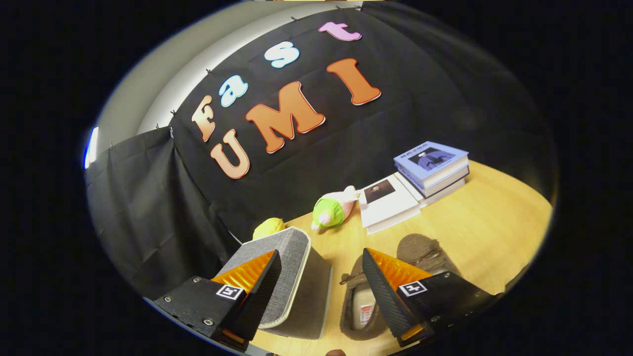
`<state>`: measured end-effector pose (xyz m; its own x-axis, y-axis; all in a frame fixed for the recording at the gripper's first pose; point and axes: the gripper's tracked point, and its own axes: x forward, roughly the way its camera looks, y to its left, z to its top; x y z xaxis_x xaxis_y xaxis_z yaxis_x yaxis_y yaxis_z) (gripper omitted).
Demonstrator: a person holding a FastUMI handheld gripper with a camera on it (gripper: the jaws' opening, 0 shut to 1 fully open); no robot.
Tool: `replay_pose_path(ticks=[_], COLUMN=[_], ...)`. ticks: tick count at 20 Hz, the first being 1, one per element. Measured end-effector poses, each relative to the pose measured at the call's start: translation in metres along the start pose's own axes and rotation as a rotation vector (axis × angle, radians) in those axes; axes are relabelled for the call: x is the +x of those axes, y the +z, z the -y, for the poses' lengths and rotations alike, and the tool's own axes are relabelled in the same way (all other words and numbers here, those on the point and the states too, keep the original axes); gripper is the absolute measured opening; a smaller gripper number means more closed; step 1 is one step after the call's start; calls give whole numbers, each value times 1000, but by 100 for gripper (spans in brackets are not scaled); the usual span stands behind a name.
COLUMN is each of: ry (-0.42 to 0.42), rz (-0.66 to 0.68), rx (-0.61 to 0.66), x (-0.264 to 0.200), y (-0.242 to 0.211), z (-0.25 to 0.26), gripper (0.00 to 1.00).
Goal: Open the storage box then place both shoes into the box .Put the left shoe in first, then the right shoe, with the right side of both shoes facing outward in a uniform manner.
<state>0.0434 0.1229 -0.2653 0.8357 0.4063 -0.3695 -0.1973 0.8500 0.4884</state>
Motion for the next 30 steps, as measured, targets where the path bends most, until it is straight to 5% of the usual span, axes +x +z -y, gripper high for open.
replay_pose_path(ticks=[21,30], ry=[294,277], rz=[-218,-181], rx=[340,433], x=[64,61], y=[-70,-54], z=[-59,-44], gripper=[98,57])
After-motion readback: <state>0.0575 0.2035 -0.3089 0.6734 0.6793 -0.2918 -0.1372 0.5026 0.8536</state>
